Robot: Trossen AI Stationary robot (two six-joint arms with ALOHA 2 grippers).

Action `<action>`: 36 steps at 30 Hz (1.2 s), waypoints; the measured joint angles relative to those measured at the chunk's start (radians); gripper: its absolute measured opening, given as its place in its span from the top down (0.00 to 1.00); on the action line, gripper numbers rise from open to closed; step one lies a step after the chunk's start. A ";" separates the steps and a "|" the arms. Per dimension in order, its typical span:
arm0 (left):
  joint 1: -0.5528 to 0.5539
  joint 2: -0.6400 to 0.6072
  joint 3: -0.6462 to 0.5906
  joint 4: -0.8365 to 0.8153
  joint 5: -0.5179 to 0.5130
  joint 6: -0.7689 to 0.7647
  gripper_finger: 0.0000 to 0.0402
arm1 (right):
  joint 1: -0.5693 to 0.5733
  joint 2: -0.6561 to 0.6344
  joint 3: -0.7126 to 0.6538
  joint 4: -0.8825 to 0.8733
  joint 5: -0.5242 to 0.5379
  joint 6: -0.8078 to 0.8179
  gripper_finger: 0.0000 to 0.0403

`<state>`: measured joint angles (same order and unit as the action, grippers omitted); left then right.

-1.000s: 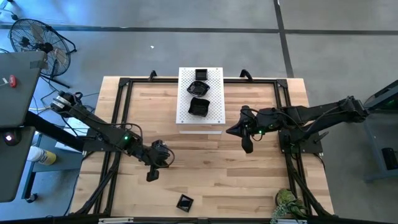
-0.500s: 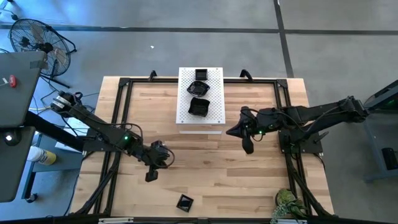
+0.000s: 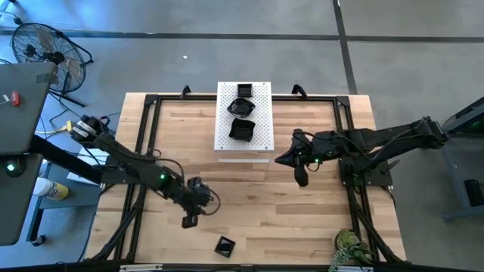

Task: Pick & Place Mini shaped plates
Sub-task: Stack the square plate on top of the square plate on the shelf

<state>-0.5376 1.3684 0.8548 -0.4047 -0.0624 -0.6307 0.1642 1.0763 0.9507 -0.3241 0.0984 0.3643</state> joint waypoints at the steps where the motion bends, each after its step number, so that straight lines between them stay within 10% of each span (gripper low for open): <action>1: -0.009 0.011 0.005 -0.011 0.000 0.000 0.69 | 0.000 0.000 0.000 0.000 -0.001 -0.001 0.99; 14: -0.126 0.165 0.067 0.086 -0.006 -0.066 0.68 | 0.009 0.004 0.000 0.000 -0.030 -0.014 0.99; 36: -0.124 0.422 0.159 0.361 0.052 -0.640 0.68 | 0.008 0.004 0.000 -0.014 -0.081 -0.033 0.99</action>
<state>-0.6617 1.7903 1.0141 -0.0435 -0.0100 -1.2703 0.1727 1.0805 0.9504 -0.3382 0.0178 0.3313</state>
